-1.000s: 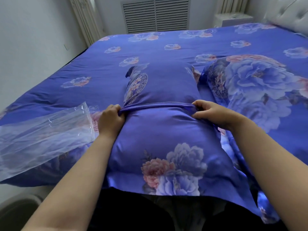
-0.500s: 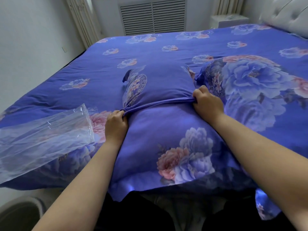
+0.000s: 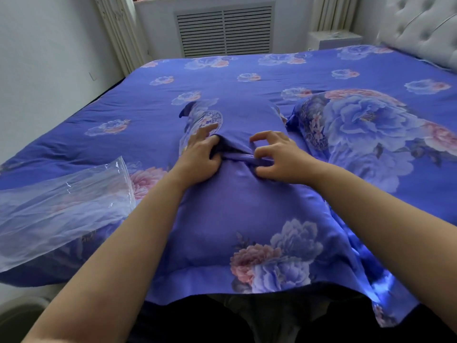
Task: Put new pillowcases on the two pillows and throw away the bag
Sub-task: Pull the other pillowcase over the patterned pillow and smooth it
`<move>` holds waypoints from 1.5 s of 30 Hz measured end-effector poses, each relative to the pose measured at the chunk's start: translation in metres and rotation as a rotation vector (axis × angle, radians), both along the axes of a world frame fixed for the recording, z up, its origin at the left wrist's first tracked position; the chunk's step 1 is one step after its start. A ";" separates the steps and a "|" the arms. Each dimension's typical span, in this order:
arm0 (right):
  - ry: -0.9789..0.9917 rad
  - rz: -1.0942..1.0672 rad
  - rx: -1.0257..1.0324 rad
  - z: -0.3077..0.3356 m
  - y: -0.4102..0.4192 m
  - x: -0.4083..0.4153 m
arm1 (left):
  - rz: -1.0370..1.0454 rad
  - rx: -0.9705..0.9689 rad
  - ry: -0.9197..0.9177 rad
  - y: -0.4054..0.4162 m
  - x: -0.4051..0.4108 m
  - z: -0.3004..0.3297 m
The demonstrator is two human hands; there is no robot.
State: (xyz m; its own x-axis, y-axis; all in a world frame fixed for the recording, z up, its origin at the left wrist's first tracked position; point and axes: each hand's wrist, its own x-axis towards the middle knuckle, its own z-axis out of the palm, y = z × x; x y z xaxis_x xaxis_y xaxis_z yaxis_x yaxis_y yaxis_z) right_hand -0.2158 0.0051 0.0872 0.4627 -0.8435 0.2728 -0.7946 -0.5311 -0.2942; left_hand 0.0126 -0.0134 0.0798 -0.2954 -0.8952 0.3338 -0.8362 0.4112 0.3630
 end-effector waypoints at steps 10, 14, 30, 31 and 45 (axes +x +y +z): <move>0.434 -0.364 -0.473 -0.009 -0.020 0.000 | 0.101 -0.033 -0.437 -0.003 -0.011 0.012; 0.414 -0.443 -0.439 -0.015 -0.025 -0.008 | 0.153 0.070 -0.588 -0.003 0.006 0.022; 0.134 -0.475 -0.393 -0.034 -0.022 -0.032 | 0.344 -0.309 -0.401 -0.014 0.045 -0.015; 0.143 -0.446 -0.418 -0.039 -0.022 -0.032 | 0.370 -0.287 -0.384 -0.013 0.046 -0.021; -0.062 -0.251 -0.423 -0.017 -0.011 0.005 | -0.023 0.011 -0.220 -0.002 -0.026 0.019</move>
State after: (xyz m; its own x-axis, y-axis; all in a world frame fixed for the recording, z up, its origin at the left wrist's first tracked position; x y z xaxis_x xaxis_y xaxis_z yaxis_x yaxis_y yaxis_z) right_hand -0.2104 -0.0064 0.0702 0.2314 -0.7363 0.6359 -0.9011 -0.4085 -0.1452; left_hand -0.0131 -0.0152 0.0985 -0.3806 -0.8907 0.2487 -0.8862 0.4281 0.1772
